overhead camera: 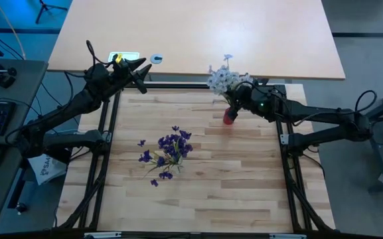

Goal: Sort flowers into vase by color
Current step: Put the white flowers into the red vase

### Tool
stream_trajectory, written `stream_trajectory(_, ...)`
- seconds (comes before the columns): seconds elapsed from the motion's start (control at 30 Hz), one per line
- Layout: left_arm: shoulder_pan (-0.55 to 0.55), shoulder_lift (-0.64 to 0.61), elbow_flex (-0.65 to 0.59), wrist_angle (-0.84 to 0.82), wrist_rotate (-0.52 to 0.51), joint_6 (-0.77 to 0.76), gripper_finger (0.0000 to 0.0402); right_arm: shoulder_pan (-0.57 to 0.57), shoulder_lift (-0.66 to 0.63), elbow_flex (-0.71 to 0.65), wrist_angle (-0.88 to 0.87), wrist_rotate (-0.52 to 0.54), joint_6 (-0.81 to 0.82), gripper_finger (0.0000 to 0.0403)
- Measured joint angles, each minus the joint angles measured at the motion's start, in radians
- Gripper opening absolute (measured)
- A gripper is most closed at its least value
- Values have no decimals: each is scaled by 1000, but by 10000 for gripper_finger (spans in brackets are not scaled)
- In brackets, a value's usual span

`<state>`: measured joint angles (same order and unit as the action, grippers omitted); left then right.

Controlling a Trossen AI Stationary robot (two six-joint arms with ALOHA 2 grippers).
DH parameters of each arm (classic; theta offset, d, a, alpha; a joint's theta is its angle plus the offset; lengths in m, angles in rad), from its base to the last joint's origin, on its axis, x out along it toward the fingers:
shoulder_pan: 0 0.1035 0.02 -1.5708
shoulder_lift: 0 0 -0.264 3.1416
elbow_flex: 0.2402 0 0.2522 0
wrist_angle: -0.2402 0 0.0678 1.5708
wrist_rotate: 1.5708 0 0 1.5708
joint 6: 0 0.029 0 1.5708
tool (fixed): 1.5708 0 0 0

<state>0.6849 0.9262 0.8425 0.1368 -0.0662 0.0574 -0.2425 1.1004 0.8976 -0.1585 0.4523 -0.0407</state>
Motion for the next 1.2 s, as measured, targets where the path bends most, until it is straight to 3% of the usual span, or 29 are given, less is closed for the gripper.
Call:
stream_trajectory(0.67,31,0,0,-5,-2,0,156,-6,17,-50,-56,56,184,5)
stream_trajectory(0.93,31,0,0,-5,-1,31,156,-6,17,-49,-87,36,212,55)
stream_trajectory(1.2,31,0,0,-5,-1,26,156,-6,17,38,-233,26,218,150)
